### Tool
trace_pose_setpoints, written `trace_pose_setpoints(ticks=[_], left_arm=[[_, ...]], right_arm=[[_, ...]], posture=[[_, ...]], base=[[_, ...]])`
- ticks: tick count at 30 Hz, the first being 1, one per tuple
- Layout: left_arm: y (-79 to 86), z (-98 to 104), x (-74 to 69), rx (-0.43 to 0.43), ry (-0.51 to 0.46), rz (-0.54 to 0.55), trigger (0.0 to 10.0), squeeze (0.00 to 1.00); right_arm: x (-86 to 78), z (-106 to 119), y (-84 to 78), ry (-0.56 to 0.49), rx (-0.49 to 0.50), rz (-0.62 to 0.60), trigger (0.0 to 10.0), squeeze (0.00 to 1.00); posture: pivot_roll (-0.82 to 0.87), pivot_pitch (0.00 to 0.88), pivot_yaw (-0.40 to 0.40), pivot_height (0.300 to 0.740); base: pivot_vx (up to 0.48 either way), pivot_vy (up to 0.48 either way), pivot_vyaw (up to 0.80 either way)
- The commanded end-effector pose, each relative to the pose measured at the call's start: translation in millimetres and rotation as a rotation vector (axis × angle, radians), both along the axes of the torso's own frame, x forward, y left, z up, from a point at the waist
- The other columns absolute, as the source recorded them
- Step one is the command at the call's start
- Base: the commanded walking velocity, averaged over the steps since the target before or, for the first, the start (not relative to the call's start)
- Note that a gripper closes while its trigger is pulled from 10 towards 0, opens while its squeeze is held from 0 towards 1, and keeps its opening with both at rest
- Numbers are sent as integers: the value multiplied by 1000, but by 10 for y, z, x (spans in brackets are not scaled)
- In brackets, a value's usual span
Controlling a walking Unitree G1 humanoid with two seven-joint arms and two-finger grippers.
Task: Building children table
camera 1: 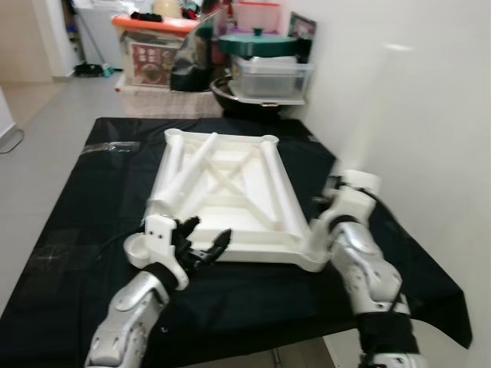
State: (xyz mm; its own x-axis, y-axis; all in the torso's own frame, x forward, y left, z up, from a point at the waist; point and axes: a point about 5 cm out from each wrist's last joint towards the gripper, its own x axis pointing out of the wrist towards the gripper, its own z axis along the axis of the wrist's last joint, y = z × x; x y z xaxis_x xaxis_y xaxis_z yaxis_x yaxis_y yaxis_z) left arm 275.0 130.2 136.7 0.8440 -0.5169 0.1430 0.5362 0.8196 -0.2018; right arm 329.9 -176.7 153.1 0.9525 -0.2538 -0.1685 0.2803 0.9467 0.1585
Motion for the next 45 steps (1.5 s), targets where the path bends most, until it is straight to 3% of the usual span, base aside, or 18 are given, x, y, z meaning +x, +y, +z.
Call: trace_pose_setpoints(ticks=[1, 2, 3, 6, 7, 13, 14, 24, 26, 27, 28, 29, 32, 34, 35, 37, 40, 45], left_arm=[[-65, 1, -12, -2, -4, -19, 10000, 0], [-52, -2, -8, -4, -3, -15, 10000, 0], [-55, 2, 0, -6, -2, -20, 10000, 0], [-67, 3, 1, -2, -3, -26, 10000, 0], [-59, -2, 1, -4, -2, -21, 10000, 0], [-45, -1, 17, -11, 0, -16, 10000, 0], [-53, -2, 17, -13, 0, -19, 10000, 0], [-100, -6, -14, -13, -4, -30, 10000, 0], [-101, -11, -20, -12, -4, -27, 10000, 0], [-89, -11, -14, -15, -3, -22, 10000, 0], [-86, -8, -13, -19, -2, -21, 10000, 0], [-89, -5, -18, -18, -1, -24, 10000, 0], [-89, -10, -27, -15, -2, -24, 10000, 0], [-78, -13, -29, -16, 0, -24, 10000, 0], [-74, -8, -26, -20, 2, -29, 10000, 0], [-74, -8, -26, -20, 2, -29, 10000, 0], [-76, -5, -32, -19, -1, -26, 10000, 0], [-88, -1, -42, -11, -3, -28, 10000, 0]], right_arm=[[-141, -419, -78, 203, 30, -57, 0, 0], [-143, -395, -15, 202, 29, -17, 1137, 0], [-116, -321, 125, 155, 60, 96, 10000, 0], [-87, -165, 338, 55, 99, 288, 10000, 0], [-93, -40, 440, -31, 142, 414, 10000, 1000], [-89, 149, 546, -128, 129, 566, 10000, 1000], [-125, 275, 603, -170, 143, 710, 10000, 0], [-665, 304, 859, -215, 37, 1453, 10000, 0], [-673, 287, 870, -214, 39, 1456, 10000, 0], [-657, 248, 889, -204, 56, 1441, 4706, 0], [-633, 210, 906, -191, 70, 1418, 1333, 0], [-605, 177, 912, -175, 85, 1391, 0, 0], [-550, 133, 907, -153, 90, 1331, 0, 0], [-425, 65, 862, -109, 79, 1188, 0, 0], [-169, -98, 654, 6, 61, 837, 0, 0], [-169, -98, 654, 6, 61, 837, 0, 0], [-90, -444, -127, 206, 25, 72, 0, 0], [-180, -436, -178, 211, 57, 15, 0, 0]], posture=[[54, 0, -98, 740], [55, 0, -100, 740], [54, 0, -97, 740], [52, 0, -96, 740], [52, 0, -97, 740], [51, 0, -99, 740], [44, 0, -98, 740], [59, 0, -116, 740], [59, 0, -116, 740], [62, 0, -118, 740], [64, 0, -115, 740], [61, 0, -112, 740], [59, 0, -110, 740], [60, 0, -112, 740], [58, 0, -108, 740], [58, 0, -108, 740], [59, 0, -111, 740], [50, 0, -102, 740]], base=[[0, 0, 0], [0, 0, 0], [0, 0, 0], [0, 0, 0], [0, 0, 0], [0, 0, 0], [0, 0, 0], [0, 0, 0], [0, 0, 0], [0, 0, 0], [0, 0, 0], [0, 0, 0], [0, 0, 0], [0, 0, 0], [0, 0, 0], [0, 0, 0], [0, 0, 0], [0, 0, 0]])
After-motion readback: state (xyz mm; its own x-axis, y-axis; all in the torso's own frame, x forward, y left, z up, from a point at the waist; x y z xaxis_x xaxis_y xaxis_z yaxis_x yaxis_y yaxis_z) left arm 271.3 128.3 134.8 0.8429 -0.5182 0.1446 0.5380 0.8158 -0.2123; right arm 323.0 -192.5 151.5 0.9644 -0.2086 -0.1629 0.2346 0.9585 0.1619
